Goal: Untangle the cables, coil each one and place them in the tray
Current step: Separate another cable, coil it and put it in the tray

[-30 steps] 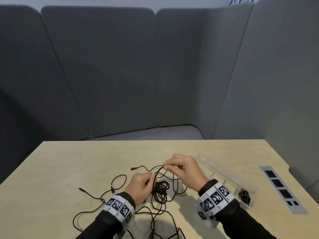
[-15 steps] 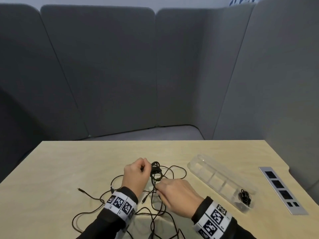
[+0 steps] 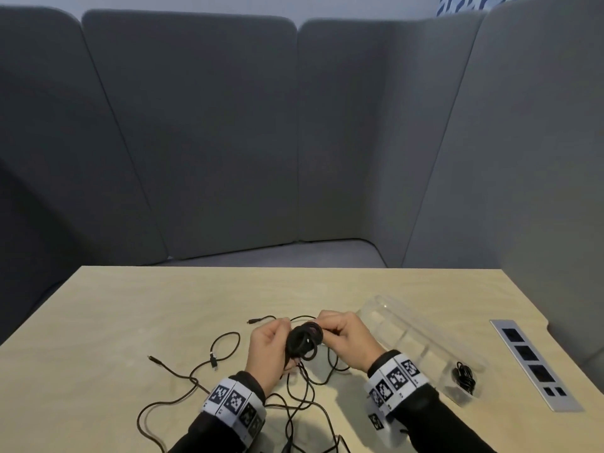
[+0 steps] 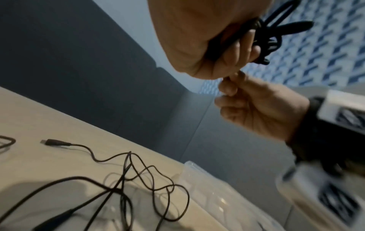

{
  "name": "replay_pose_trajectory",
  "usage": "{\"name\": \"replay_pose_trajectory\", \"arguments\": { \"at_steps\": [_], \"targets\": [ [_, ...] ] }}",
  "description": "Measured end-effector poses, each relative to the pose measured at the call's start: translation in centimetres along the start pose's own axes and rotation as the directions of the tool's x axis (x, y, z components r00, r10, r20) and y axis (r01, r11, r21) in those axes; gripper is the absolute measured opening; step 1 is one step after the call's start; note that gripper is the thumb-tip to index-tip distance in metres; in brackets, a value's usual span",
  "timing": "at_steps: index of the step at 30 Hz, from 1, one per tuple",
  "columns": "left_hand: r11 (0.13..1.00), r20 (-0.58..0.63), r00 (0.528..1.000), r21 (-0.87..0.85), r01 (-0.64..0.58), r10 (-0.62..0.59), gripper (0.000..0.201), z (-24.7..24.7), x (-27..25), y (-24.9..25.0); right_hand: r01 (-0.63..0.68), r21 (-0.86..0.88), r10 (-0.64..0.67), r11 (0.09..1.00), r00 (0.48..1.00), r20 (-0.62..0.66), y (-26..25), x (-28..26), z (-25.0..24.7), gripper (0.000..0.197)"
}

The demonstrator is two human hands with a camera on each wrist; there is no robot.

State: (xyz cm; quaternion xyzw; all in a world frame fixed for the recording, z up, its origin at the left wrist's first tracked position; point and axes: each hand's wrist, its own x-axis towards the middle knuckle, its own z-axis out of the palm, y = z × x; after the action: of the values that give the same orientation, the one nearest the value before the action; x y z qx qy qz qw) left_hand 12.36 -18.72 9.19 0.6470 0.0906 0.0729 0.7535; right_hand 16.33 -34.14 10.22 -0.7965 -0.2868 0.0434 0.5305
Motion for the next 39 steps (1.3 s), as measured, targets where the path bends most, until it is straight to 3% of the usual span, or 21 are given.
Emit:
{"name": "replay_pose_trajectory", "arguments": {
  "at_steps": [4,8,11,15,17,19,21,22,25,27,29,31,35,39],
  "targets": [
    [0.997,-0.189,0.980,-0.046,0.058,-0.066,0.040,0.1,0.9,-0.3,0.132,-0.238,-0.166,0.962,0.978,-0.128,-0.1,-1.1,2.1,0.014],
    [0.998,-0.329,0.942,-0.002,0.063,-0.061,0.040,0.6,1.6,0.2,0.133,-0.354,-0.224,0.926,0.947,-0.231,0.0,-2.0,3.8,0.015],
    [0.994,-0.389,0.921,0.108,0.025,0.019,0.045,0.7,2.0,0.5,0.096,-0.397,-0.244,0.913,0.908,-0.340,-0.7,-2.5,4.8,0.016],
    [0.951,-0.413,0.898,0.310,-0.017,0.151,0.049,0.4,2.6,0.2,0.053,-0.442,-0.245,0.895,0.888,-0.389,-1.0,-3.0,5.0,0.008],
    [0.928,-0.392,0.895,0.369,-0.057,0.211,0.049,0.3,2.5,0.1,-0.010,-0.350,-0.158,0.937,0.880,-0.448,-1.1,-3.0,5.1,0.010],
    [0.906,-0.377,0.883,0.409,-0.112,0.279,0.047,0.5,2.2,0.2,-0.115,0.004,0.103,0.993,0.874,-0.475,-1.5,-2.6,4.7,0.015],
    [0.882,-0.367,0.858,0.435,-0.183,0.359,0.044,0.6,2.1,0.4,-0.214,0.419,0.356,0.882,0.885,-0.299,-2.4,-2.3,4.1,0.023],
    [0.863,-0.349,0.846,0.454,-0.222,0.402,0.042,0.6,2.2,0.4,-0.232,0.496,0.379,0.837,0.899,-0.220,-2.8,-2.2,3.7,0.023],
    [0.772,-0.220,0.828,0.538,-0.337,0.515,0.038,0.4,2.5,-0.4,-0.242,0.408,0.327,0.880,0.933,-0.152,-2.9,-1.6,2.8,0.024],
    [0.715,-0.116,0.822,0.570,-0.404,0.557,0.034,0.5,2.1,-0.9,-0.282,0.257,0.332,0.924,0.926,-0.178,-2.5,-1.0,2.4,0.027],
    [0.703,-0.078,0.827,0.574,-0.419,0.557,0.030,0.9,1.7,-1.4,-0.284,0.244,0.339,0.927,0.912,-0.230,-2.0,-0.5,2.3,0.016],
    [0.727,-0.089,0.850,0.567,-0.386,0.520,0.028,1.5,1.4,-1.8,-0.277,0.363,0.383,0.890,0.886,-0.262,-1.9,-0.3,2.3,0.018],
    [0.767,-0.043,0.877,0.507,-0.394,0.478,0.016,2.8,0.8,-2.2,-0.210,0.686,0.502,0.697,0.826,-0.258,-1.5,-0.4,2.5,0.018],
    [0.755,0.004,0.916,0.564,-0.333,0.401,0.014,3.0,1.3,-3.1,-0.187,0.774,0.493,0.604,0.851,-0.179,-1.1,-1.4,2.4,0.032]
  ]
}}
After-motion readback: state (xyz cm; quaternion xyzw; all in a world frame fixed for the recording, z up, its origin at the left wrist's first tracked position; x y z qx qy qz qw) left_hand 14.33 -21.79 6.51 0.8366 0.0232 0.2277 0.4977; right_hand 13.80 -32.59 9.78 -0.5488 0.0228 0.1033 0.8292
